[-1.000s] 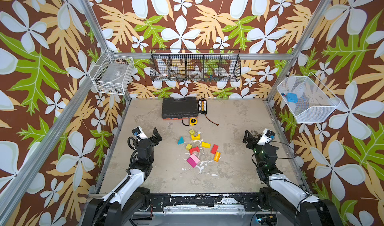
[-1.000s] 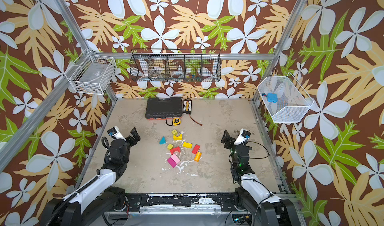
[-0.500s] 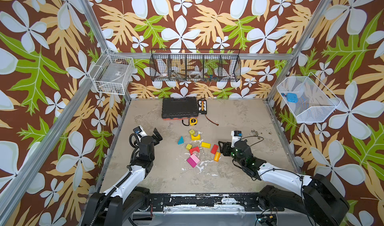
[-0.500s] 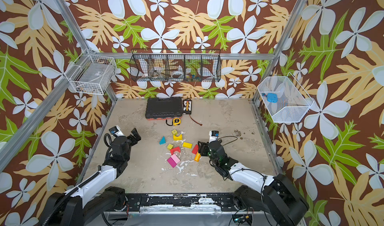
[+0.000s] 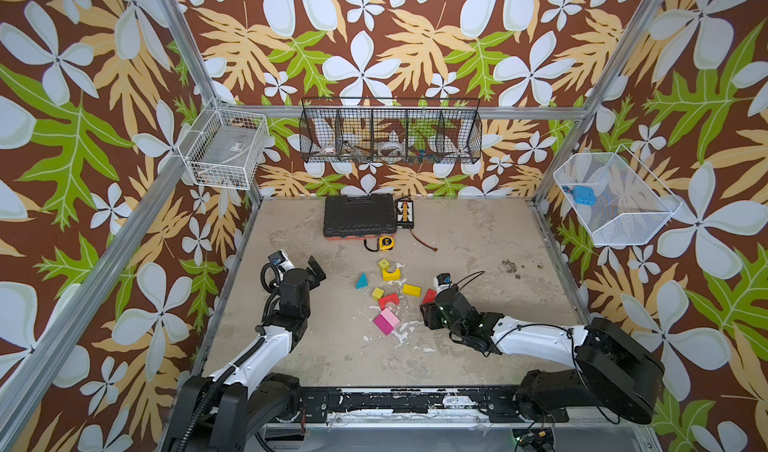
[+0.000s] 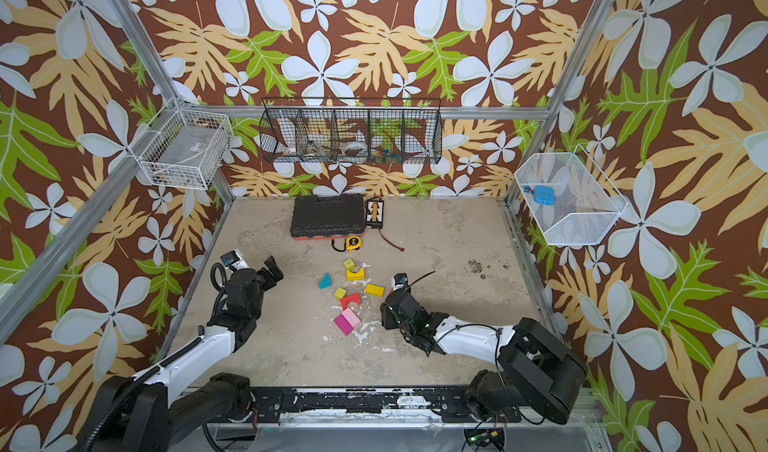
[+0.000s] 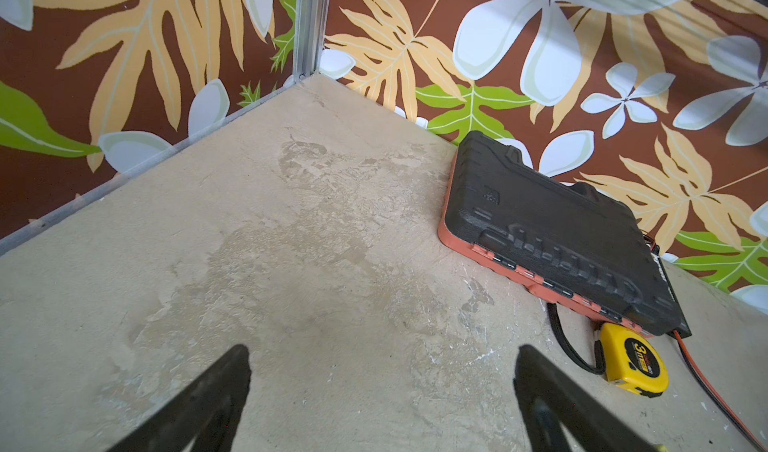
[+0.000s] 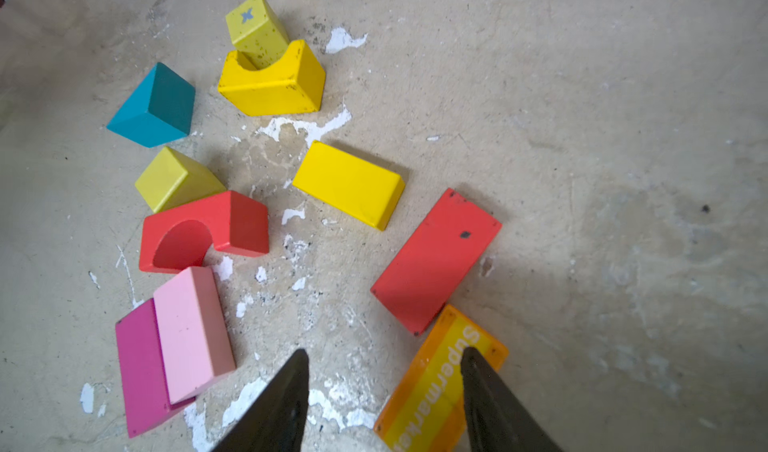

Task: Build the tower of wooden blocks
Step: 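Raise both arms and reach the right gripper toward the orange Supermarket block, then close the right gripper on the orange Supermarket block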

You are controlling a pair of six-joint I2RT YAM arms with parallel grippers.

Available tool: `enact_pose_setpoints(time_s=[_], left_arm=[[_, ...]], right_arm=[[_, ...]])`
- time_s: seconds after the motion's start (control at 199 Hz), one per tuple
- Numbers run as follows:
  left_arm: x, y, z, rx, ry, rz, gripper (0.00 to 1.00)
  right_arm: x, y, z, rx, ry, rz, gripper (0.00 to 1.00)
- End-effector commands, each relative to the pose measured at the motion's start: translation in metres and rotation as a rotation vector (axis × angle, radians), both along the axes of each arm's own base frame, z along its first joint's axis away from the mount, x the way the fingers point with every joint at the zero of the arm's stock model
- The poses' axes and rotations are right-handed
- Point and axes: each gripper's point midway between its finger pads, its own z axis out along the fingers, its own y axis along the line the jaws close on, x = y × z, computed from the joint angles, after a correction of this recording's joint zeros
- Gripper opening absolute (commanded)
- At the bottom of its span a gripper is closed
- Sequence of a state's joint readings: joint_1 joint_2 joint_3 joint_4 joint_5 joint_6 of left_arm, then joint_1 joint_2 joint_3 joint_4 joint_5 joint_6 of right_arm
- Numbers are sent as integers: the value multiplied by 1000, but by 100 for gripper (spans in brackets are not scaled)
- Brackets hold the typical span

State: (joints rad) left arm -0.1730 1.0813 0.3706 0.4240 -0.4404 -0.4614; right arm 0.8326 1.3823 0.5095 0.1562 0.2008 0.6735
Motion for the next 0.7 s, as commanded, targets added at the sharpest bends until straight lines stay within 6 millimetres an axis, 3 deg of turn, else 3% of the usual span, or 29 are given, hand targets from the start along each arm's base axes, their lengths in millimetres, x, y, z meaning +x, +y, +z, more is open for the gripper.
enact_pose_setpoints(time_s=[0.0,0.261,0.542,0.693], left_arm=[[2,2,1,-1,5,12,100],[1,2,2,-3,0,12,100],[1,2,0,-2,9,17,100],[2,3,0,-2,10,22,100]], right_arm=[[0,-10,-5,-58,0,-41,57],[-2,-32,-17,-140,5,-106,52],[2,-19,-30,-175,55,-72,49],[2,-22,-35,-207,70,-75,43]])
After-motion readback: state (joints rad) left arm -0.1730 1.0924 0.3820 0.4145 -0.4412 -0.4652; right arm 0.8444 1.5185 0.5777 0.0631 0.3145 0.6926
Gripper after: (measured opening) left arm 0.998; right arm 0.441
